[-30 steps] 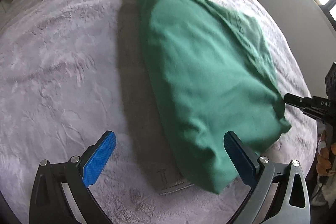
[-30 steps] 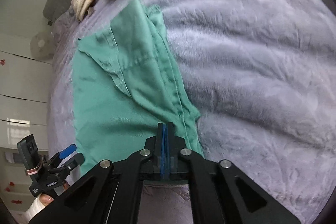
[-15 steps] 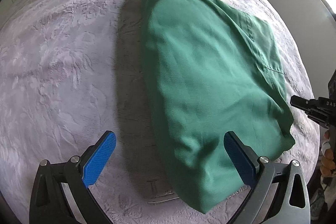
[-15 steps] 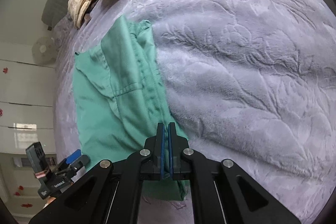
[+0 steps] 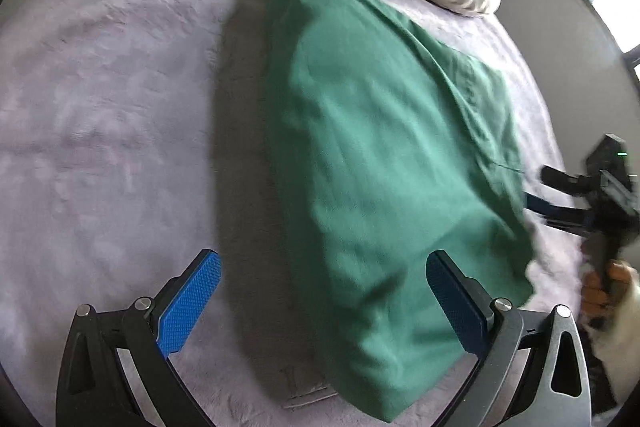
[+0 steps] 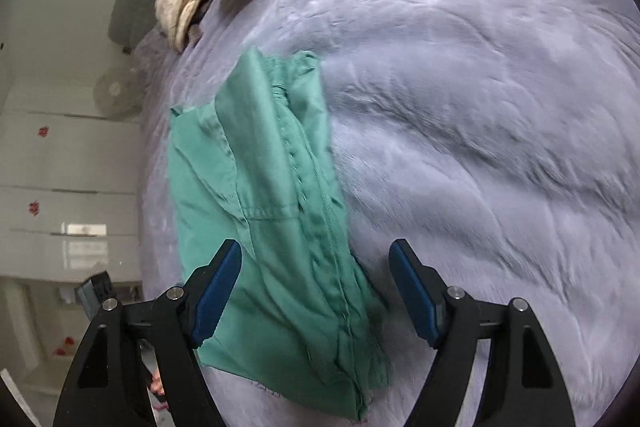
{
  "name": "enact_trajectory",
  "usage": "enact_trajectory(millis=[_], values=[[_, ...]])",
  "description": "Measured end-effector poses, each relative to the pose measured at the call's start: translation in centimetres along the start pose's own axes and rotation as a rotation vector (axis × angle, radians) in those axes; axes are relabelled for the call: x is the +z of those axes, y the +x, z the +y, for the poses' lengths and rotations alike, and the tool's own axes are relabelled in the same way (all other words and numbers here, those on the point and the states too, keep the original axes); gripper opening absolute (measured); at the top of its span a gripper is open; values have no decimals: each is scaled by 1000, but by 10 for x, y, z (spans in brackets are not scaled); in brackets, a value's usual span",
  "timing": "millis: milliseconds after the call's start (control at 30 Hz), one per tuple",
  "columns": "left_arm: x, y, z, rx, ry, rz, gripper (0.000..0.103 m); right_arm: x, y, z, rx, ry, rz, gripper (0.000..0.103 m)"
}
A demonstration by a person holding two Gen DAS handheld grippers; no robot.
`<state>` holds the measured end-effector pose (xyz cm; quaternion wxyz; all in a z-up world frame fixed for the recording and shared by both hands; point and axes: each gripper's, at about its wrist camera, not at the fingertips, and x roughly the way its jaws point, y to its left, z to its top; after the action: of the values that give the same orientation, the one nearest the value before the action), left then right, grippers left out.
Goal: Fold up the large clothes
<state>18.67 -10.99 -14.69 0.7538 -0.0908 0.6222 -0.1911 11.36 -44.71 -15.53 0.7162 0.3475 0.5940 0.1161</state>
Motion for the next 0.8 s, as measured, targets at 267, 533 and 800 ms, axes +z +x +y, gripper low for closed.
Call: enact_trajectory(millis=[267, 533, 800], values=[[13, 52, 6, -185, -29, 121, 103, 39, 48, -6, 160, -14, 99, 80], [14, 68, -16, -151, 24, 113, 99, 65, 92, 12, 232, -4, 128, 80], [13, 29, -9, -209, 46, 39, 46, 58, 83, 18, 336, 72, 63, 23]])
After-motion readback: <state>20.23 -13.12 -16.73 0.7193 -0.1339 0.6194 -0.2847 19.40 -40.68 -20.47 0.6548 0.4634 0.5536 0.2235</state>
